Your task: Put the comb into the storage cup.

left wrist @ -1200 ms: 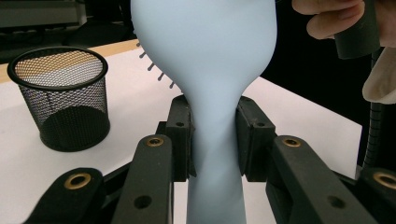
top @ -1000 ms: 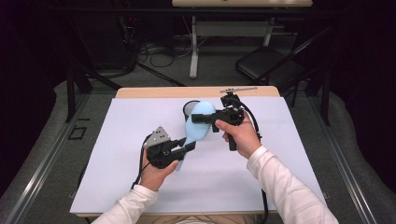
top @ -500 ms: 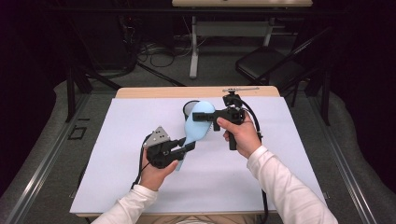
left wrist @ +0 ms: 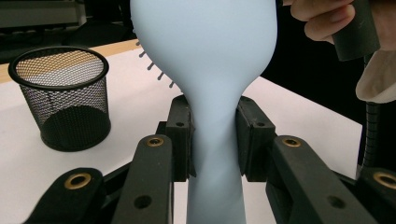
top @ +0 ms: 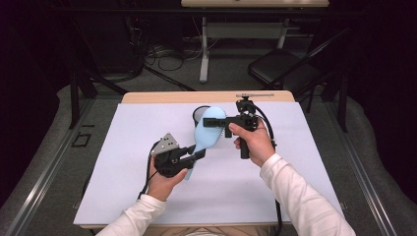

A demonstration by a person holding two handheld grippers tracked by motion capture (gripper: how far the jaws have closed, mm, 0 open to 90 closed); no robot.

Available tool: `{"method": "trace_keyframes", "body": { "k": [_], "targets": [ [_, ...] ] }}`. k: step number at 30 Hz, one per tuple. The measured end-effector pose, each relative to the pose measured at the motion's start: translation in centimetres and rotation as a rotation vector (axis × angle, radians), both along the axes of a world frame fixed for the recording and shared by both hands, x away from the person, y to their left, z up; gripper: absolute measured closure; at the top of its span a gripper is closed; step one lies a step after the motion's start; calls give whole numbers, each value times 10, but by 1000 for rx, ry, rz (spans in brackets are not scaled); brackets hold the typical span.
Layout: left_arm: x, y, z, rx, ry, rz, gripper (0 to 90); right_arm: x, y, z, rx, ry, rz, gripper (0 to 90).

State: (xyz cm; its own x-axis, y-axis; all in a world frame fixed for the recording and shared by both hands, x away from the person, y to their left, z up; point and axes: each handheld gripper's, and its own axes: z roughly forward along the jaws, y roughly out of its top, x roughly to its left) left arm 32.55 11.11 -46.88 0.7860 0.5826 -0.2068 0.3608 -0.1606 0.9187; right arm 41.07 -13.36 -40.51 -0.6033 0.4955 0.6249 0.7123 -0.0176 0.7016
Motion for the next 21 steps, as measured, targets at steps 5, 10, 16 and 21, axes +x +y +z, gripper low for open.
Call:
{"method": "trace_keyframes", "body": {
  "k": [5,10,16,21],
  "targets": [
    [0,0,-1,1,1,2,703,1,0,-1,-3,-1,0,434],
    [0,0,-1,2,0,1,703,0,0,0,-7,-12,7,433],
    [0,0,-1,0,0,-7,703,0,0,0,-11,-11,5,435],
    [0,0,-1,-2,0,-9,703,-1,0,1,-6,-1,1,440]
  ]
}}
